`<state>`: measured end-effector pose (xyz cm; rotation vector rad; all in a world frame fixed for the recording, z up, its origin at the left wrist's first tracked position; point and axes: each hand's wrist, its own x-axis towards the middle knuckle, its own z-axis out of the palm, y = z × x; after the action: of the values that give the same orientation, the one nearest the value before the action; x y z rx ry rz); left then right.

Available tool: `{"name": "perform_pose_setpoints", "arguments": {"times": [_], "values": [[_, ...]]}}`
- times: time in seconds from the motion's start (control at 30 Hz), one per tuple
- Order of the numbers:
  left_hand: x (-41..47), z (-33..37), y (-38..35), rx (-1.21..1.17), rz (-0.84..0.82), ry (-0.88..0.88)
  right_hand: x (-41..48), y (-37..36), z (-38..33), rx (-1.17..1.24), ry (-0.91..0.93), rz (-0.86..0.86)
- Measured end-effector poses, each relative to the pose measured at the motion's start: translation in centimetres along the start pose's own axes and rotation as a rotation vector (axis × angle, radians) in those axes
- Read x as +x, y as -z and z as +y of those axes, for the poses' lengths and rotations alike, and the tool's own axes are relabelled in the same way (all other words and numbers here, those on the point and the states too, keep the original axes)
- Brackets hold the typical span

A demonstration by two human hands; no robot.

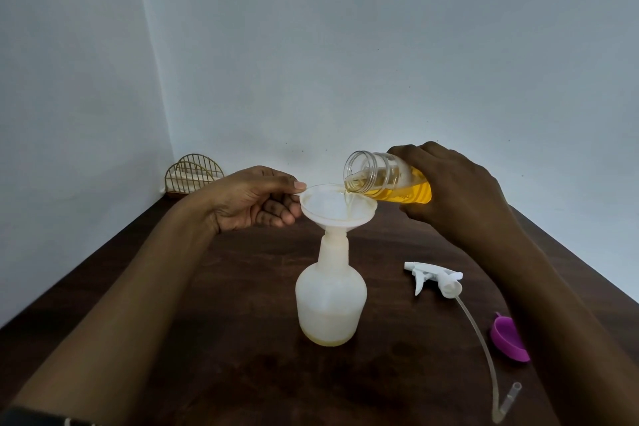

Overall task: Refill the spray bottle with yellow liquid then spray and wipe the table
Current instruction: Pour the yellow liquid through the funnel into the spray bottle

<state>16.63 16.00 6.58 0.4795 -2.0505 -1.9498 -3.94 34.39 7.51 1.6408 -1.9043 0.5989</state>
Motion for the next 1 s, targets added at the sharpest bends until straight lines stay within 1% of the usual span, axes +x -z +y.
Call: {"name": "perform_pose_setpoints", "arguments": {"times": [1.0], "values": [[-0.09, -0.08, -0.02, 0.013, 0.004, 0.001, 0.02, -0.07, -0.06, 0.0, 0.004, 0.007]]}}
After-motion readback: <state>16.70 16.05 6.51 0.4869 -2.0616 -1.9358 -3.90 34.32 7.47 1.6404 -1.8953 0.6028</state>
